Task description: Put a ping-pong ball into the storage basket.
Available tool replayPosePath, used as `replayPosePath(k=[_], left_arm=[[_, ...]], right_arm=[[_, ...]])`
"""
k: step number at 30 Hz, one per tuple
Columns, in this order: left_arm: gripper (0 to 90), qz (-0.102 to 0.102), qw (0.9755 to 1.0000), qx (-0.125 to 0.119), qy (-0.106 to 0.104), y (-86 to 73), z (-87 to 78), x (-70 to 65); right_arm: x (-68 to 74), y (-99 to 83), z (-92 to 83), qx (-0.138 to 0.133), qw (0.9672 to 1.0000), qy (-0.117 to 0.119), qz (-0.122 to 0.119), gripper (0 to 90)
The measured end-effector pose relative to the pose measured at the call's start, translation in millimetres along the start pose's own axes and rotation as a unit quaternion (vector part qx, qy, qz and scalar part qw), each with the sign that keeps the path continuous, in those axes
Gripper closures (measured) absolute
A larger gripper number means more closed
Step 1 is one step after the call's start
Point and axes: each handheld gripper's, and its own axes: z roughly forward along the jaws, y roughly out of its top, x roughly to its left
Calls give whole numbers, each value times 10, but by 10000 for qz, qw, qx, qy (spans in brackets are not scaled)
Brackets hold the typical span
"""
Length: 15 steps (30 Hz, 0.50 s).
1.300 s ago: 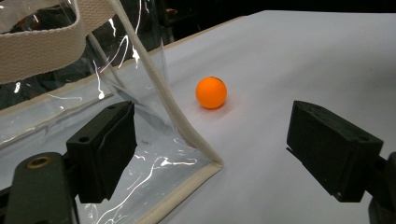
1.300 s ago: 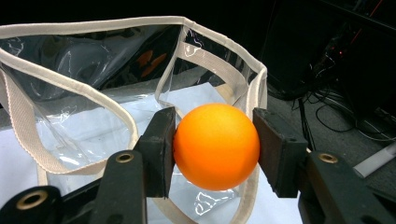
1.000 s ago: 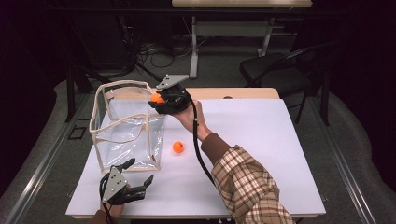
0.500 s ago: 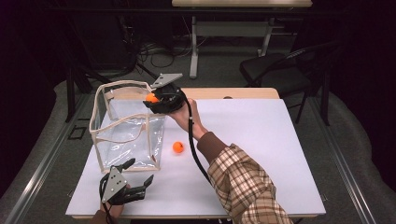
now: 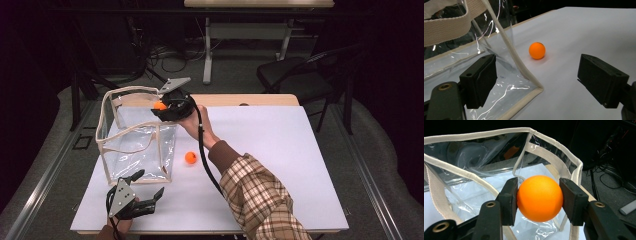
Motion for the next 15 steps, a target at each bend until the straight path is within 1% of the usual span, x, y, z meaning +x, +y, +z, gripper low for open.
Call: replayPosePath(k=[4, 9, 13, 15], left_arm=[[158, 3, 10000, -17, -8, 2, -2, -3], [158, 22, 10000, -4, -20, 4, -6, 0], [158, 5, 10000, -33, -5, 3, -9, -2], [158, 2, 10000, -29, -7, 2, -7, -1]], right_arm=[[-14, -15, 52, 95, 9999, 16, 49, 509], [-30, -37, 92, 137, 9998, 31, 121, 509], [-26, -41, 121, 183, 9996, 123, 169, 507], [-10, -43, 141, 215, 9996, 135, 137, 505]])
